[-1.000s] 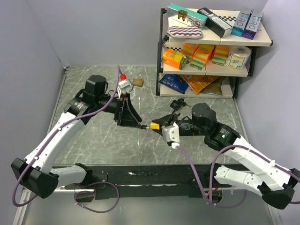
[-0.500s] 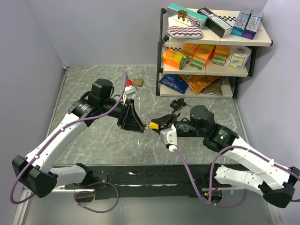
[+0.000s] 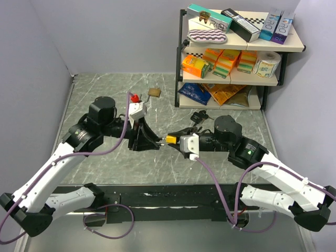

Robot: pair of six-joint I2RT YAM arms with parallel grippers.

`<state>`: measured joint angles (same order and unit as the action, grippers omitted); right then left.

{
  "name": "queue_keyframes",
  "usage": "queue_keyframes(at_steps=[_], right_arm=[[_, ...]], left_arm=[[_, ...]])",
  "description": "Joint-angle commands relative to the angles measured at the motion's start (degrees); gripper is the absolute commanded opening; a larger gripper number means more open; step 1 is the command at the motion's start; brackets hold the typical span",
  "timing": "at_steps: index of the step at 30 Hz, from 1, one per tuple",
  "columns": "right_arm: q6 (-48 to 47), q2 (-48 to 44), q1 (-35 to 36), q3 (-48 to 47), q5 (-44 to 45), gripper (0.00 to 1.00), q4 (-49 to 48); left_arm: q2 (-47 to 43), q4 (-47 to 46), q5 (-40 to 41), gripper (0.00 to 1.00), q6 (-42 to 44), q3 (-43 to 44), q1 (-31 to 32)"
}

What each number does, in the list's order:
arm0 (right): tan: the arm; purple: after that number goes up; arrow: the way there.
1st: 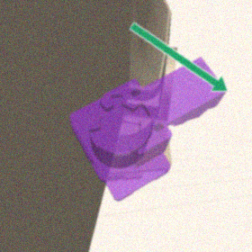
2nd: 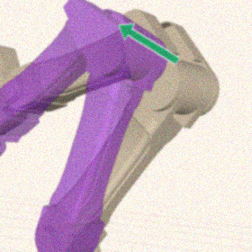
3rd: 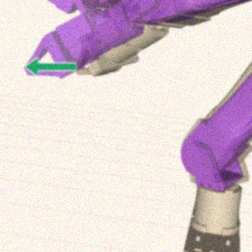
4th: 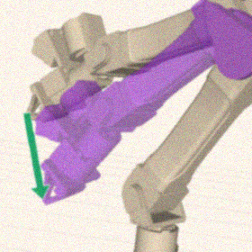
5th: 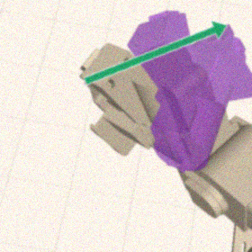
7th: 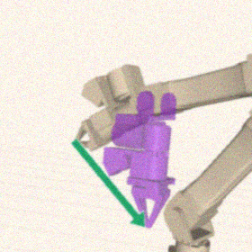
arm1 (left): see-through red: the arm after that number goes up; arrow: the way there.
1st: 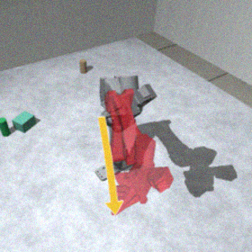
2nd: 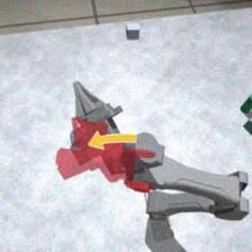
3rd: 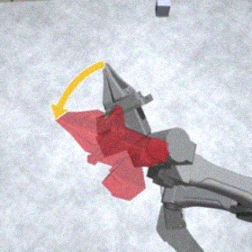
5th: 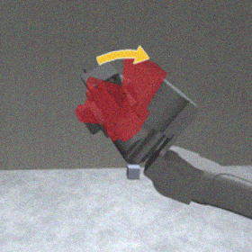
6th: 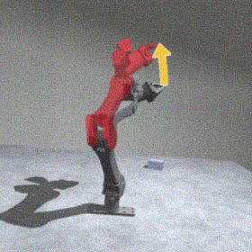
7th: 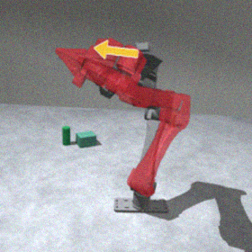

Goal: Lock with the key
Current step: Lock the lock.

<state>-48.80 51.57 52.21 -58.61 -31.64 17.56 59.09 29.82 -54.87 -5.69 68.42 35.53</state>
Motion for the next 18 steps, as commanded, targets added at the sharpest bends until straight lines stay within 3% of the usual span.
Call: queue_keyframes(at_steps=[1, 5, 6, 7, 10, 13, 16, 18], right_arm=[[7.13, -0.15, 0.44, -4.23, -1.67, 0.00, -5.25], [13.88, 0.37, 0.53, -5.90, -3.86, 0.00, -4.65], [15.38, 0.55, 0.44, -6.51, -4.30, 0.00, -4.82], [16.96, 0.72, 0.44, -6.78, -5.27, 0.00, -4.90], [23.02, 1.25, 0.44, -7.83, -6.77, 0.00, -4.73], [25.41, 1.60, 0.09, -8.54, -7.21, 0.00, -4.82], [26.47, 1.43, -0.35, -8.89, -7.30, 0.00, -4.56], [25.77, 1.16, -0.26, -8.63, -7.39, 0.00, -4.29]], left_arm=[[-2.31, -0.92, 10.20, 0.37, 11.05, -0.92, 2.35], [-5.55, -2.83, 22.68, 0.43, 16.75, -3.47, 3.76], [-6.35, -3.80, 24.97, 0.50, 17.46, -4.17, 4.02], [-7.05, -5.46, 28.73, 0.67, 18.60, -5.39, 4.28], [-10.04, -7.32, 33.06, 0.85, 25.62, -7.77, 4.64], [-11.98, -5.57, 32.99, 0.86, 28.71, -7.87, 4.64], [-11.81, 3.72, 26.07, 0.82, 30.21, -4.46, 4.55], [-11.19, 6.20, 20.08, 0.82, 26.72, -2.69, 4.64]])
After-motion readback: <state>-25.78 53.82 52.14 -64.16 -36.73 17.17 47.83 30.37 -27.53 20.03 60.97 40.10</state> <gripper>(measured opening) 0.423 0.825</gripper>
